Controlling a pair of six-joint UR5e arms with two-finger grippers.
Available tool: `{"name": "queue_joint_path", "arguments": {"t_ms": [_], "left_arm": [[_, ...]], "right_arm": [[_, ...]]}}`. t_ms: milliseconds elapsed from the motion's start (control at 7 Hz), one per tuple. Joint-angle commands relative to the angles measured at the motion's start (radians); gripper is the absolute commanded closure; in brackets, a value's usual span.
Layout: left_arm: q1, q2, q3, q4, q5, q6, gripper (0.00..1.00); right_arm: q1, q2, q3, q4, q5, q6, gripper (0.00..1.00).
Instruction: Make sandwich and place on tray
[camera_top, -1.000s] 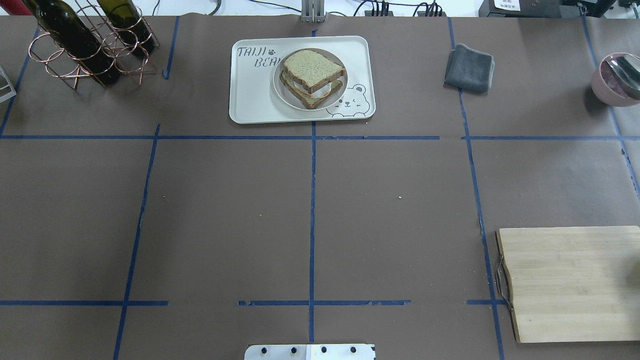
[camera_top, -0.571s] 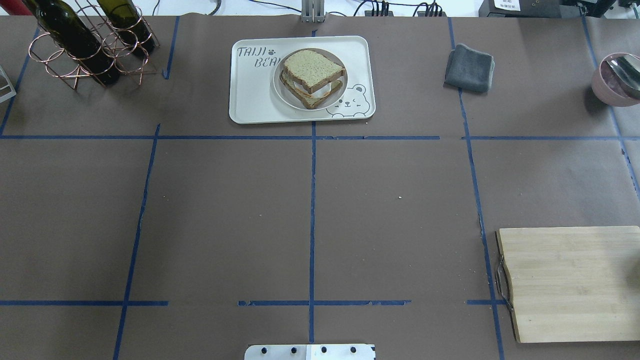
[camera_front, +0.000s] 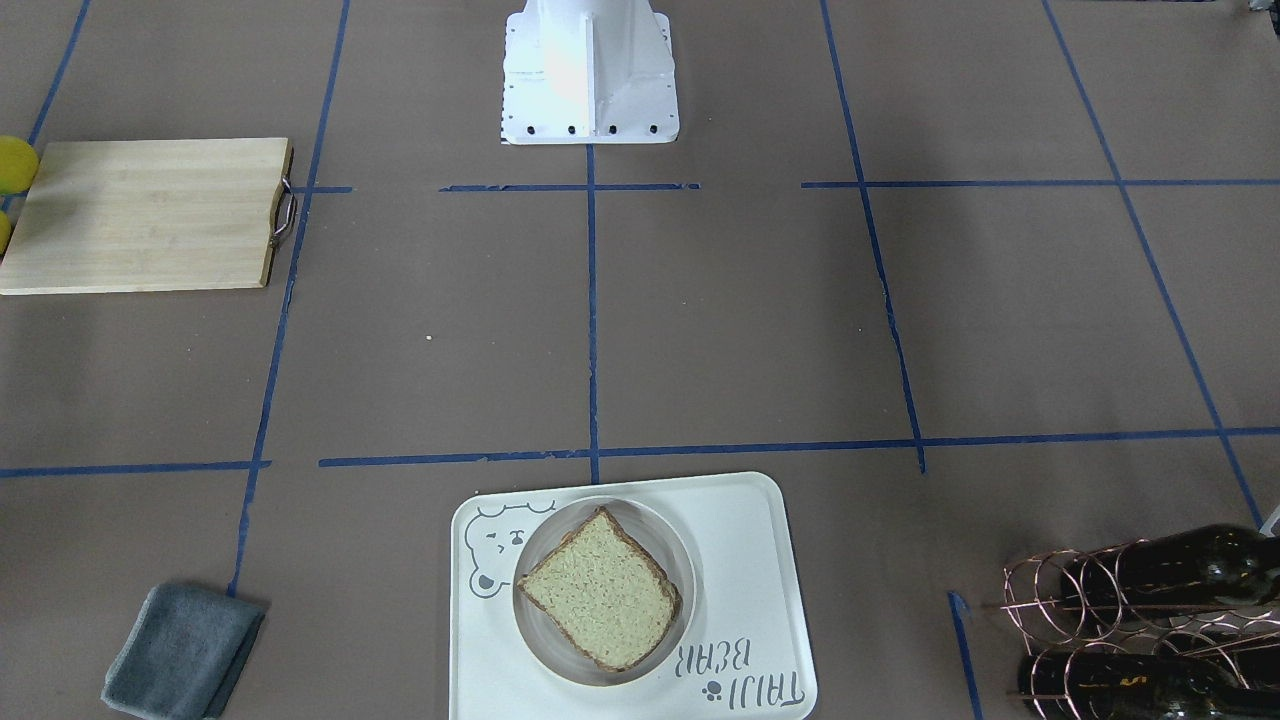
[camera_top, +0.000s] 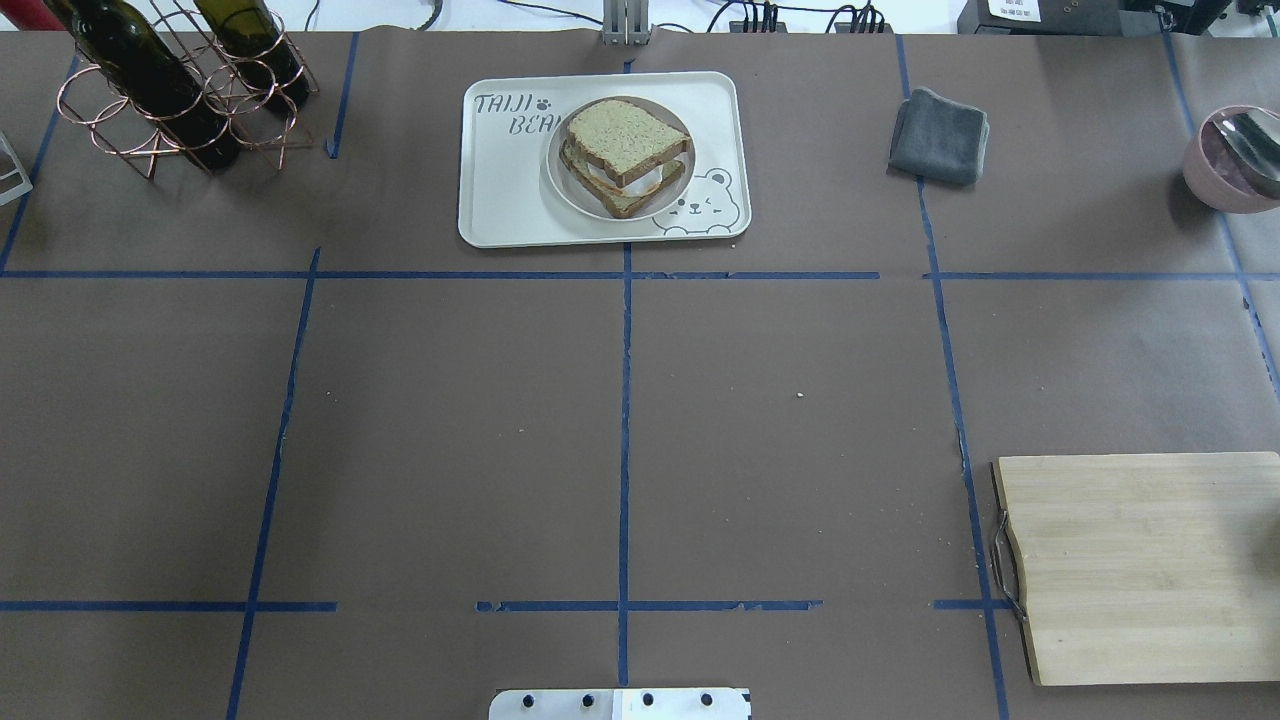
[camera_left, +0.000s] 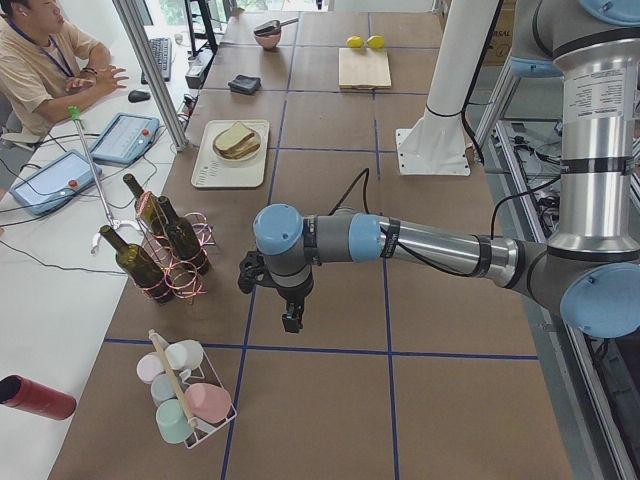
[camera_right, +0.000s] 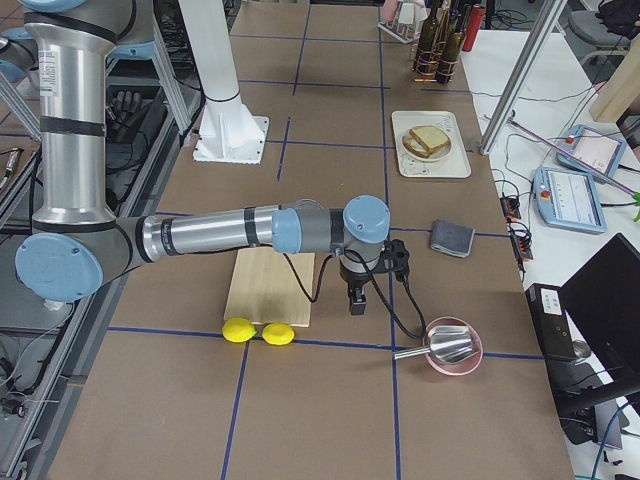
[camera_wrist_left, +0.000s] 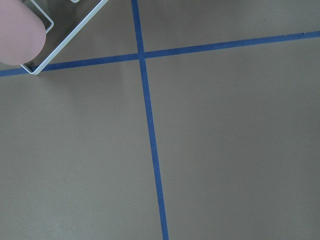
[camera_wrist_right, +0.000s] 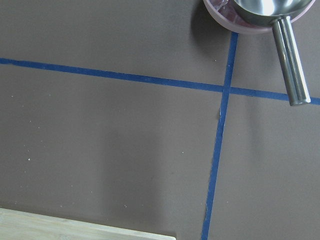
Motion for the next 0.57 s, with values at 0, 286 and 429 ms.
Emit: {"name": "queue_joint_path", "arguments": {"t_ms": [0, 286, 429], "left_arm": [[-0.001, -0.002, 0.047, -0.074, 0.000, 0.001, 0.00], [-0.001, 0.002, 0.041, -0.075, 0.004, 0.001, 0.00], [0.000, -0.004, 0.045, -0.075, 0.001, 0.000, 0.00]], "right_arm": [[-0.001, 0.002, 0.000, -0.003, 0.000, 0.000, 0.00], [-0.001, 0.002, 0.002, -0.001, 0.000, 0.000, 0.00], [-0.001, 0.002, 0.002, -0.001, 0.002, 0.002, 0.00]]}}
